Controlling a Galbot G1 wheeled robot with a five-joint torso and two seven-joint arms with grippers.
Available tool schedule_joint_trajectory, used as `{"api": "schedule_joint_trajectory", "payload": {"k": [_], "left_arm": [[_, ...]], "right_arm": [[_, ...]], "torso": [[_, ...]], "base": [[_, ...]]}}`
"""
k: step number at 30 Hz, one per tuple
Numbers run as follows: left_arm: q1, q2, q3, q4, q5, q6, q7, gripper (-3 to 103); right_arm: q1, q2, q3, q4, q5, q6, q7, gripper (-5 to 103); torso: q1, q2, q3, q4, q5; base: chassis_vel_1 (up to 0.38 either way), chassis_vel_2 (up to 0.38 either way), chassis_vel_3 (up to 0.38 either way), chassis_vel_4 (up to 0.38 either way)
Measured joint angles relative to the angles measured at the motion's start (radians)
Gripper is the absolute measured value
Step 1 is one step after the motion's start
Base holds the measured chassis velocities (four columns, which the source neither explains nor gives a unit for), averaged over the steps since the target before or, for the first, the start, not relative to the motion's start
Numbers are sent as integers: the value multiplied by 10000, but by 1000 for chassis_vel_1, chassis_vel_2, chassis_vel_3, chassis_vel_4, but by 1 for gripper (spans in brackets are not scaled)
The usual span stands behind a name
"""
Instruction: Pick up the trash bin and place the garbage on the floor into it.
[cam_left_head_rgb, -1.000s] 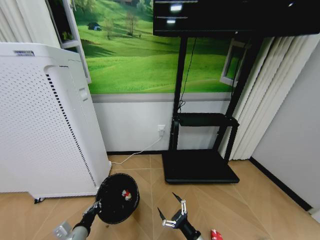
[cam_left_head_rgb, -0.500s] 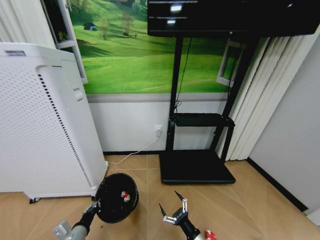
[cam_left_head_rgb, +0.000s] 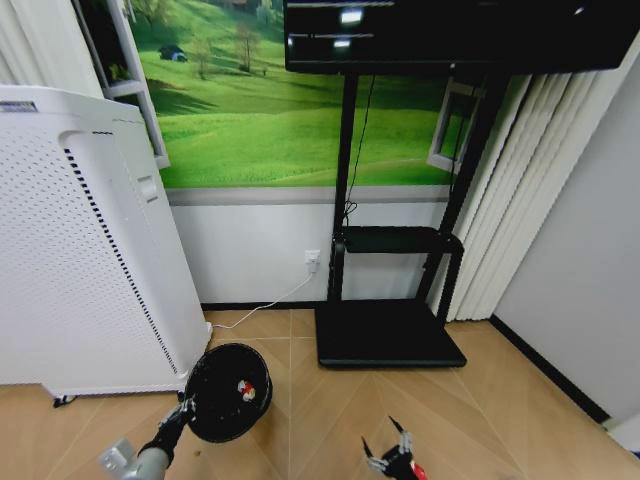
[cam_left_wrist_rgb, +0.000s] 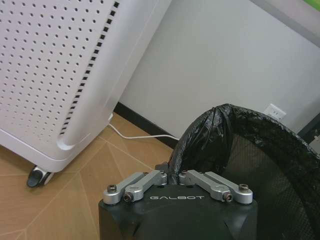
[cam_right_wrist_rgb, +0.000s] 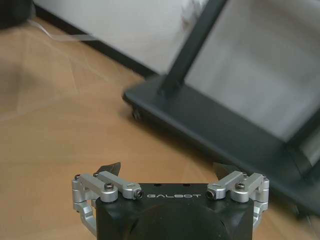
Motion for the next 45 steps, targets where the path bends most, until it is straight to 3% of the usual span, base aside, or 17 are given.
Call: {"api": "schedule_joint_trajectory", "payload": {"k": [8,25,32,37,38,41,45], "left_arm": [[-417,-49,178,30,45,-69,141,4],[-594,-54,365,70,104,-104,265,4],[-636,-53,503,71,129,-116,289,4],[-655,-41,559,71,177,-126,296,4],[-655,-41,559,71,177,-126,296,4],[-636,-18,527,84,326,-145,380,4],[-619,39,481,106,439,-163,462,4]], "right_arm": [[-458,-580,862,-1027,1600,-917,-116,100],[596,-145,187,-2659,1743,-1636,-326,103],[813,-270,119,-3242,1792,-1737,-96,83],[868,-346,70,-3526,1856,-1786,4,61],[868,-346,70,-3526,1856,-1786,4,61],[901,-335,46,-3589,1913,-1780,6,45],[925,-322,44,-3556,2015,-1789,3,37]], "torso": [[0,0,0,-1,-1],[0,0,0,0,0],[0,0,0,-1,0],[0,0,0,-1,-2],[0,0,0,-1,-2],[0,1,0,-2,-3],[0,0,0,-2,-5]], "base": [[0,0,0,0],[0,0,0,0],[0,0,0,0],[0,0,0,0],[0,0,0,0],[0,0,0,0],[0,0,0,0]]}}
